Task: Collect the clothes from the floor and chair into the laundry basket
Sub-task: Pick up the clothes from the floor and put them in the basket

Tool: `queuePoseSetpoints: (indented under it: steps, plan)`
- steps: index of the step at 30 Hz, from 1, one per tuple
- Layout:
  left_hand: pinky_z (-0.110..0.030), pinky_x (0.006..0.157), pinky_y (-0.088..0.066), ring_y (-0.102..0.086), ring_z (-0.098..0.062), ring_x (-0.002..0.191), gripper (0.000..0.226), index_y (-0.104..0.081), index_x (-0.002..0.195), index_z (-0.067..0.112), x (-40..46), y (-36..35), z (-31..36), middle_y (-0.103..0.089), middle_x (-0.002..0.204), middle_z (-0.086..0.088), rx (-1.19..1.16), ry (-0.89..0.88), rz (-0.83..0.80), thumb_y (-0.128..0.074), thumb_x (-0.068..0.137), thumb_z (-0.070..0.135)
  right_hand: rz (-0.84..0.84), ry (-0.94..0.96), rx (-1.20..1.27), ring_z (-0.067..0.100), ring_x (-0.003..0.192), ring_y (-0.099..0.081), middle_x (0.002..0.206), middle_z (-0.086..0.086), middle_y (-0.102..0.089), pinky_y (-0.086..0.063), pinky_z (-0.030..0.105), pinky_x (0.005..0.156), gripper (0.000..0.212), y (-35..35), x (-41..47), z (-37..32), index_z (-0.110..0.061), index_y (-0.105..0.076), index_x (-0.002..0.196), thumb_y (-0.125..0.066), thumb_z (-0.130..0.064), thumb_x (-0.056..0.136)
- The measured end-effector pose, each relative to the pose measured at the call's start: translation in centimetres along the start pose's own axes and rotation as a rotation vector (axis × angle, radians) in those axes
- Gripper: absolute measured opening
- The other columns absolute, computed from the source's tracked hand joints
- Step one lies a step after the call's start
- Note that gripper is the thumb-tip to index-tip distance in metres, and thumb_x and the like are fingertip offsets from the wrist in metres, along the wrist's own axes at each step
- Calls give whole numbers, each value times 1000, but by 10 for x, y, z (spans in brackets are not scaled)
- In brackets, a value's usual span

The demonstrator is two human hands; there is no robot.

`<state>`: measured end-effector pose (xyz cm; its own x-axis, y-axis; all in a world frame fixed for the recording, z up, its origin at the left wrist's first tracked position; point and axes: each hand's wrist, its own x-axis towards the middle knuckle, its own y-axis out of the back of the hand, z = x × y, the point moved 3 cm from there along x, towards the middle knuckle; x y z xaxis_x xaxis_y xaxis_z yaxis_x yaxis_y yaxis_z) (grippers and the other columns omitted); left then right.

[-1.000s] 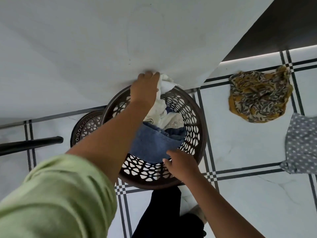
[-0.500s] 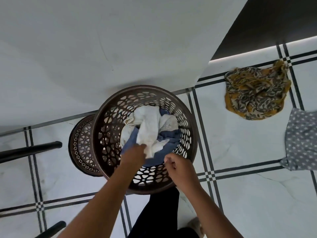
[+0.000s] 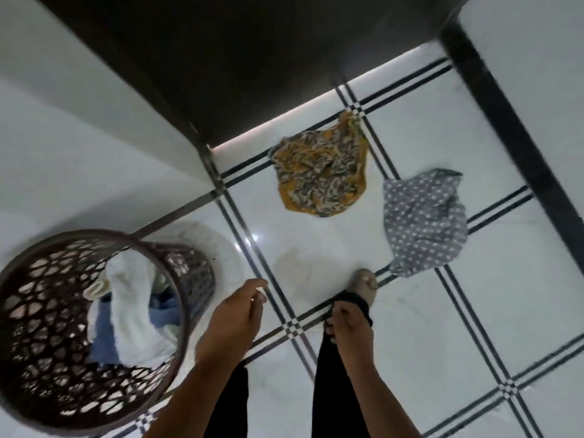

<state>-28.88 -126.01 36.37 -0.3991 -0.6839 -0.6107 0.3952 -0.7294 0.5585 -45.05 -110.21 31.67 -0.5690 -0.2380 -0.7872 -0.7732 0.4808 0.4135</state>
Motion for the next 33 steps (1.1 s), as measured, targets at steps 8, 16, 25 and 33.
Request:
queuePoseSetpoints:
  steps: [8, 16, 25, 33]
  plan:
    - [-37, 84, -53, -69, -20, 93, 17, -61, 102, 28, 86, -132, 146, -73, 98, 0, -67, 221, -212, -46, 92, 26, 64, -154, -310, 27, 80, -72, 82, 3, -75, -59, 45, 77, 28, 189, 154, -4, -25, -65, 90, -53, -48, 78]
    - [-36, 83, -54, -68, -21, 82, 20, -63, 89, 28, 191, -254, 162, -72, 84, -1, -118, 309, -416, -47, 86, 39, 109, -160, -625, 31, 112, -61, 119, 12, -68, -45, 31, 90, 33, 260, 344, -1, -12, -69, 111, -56, -33, 89]
    - [-34, 84, -49, -63, -23, 77, 19, -60, 104, 11, 287, -342, 37, -67, 94, -10, -338, 610, -328, -48, 95, 22, 355, -287, -217, 44, 145, -12, 160, 21, -8, -26, 60, 113, 129, 194, 521, 46, -25, 2, 152, -74, -70, 58]
    - [-30, 71, -51, -60, -21, 102, 40, -58, 104, 24, 276, -329, -4, -63, 106, 0, -671, 869, -398, -55, 83, 58, -196, -92, -591, 27, 117, -59, 137, 21, -51, -44, 34, 96, 68, 75, 466, 40, -5, -28, 147, -62, -23, 91]
